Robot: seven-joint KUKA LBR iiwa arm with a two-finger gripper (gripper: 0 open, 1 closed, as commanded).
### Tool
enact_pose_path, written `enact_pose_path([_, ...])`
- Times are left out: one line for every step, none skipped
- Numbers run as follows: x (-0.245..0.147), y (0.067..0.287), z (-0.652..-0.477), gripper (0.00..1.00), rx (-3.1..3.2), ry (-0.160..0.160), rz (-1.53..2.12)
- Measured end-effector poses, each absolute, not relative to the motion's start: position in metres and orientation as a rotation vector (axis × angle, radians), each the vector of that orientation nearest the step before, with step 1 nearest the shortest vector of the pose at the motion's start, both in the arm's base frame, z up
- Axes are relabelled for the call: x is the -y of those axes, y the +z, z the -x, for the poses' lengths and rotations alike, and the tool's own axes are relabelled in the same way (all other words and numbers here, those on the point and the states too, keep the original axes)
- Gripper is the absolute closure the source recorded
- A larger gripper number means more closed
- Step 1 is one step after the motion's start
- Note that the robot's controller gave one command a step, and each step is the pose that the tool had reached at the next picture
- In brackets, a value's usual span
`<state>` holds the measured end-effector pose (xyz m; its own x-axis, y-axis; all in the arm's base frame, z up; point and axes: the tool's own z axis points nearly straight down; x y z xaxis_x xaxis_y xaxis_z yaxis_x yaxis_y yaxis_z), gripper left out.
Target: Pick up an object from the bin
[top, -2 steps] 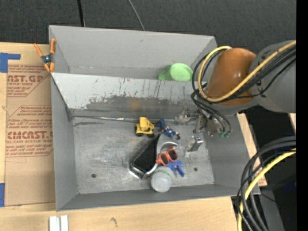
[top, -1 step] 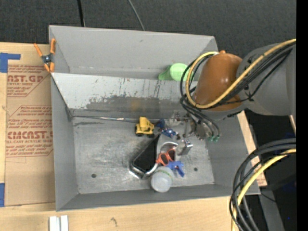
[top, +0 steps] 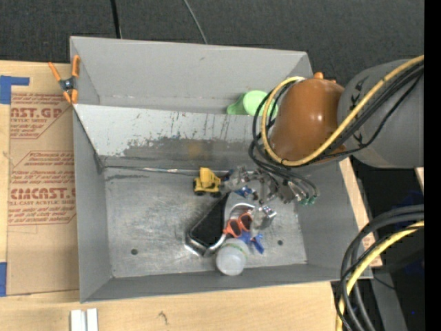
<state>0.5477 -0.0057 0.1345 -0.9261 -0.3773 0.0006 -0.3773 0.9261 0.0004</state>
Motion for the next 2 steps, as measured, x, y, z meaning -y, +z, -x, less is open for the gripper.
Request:
enact_pose_path([-0.0084,0.0901,-0.5507,0.00,3.091,0.011,-0.634])
enact_pose_path([-0.0091,0.0929,-0.5520,1.00,3.089,0.011,-0.633])
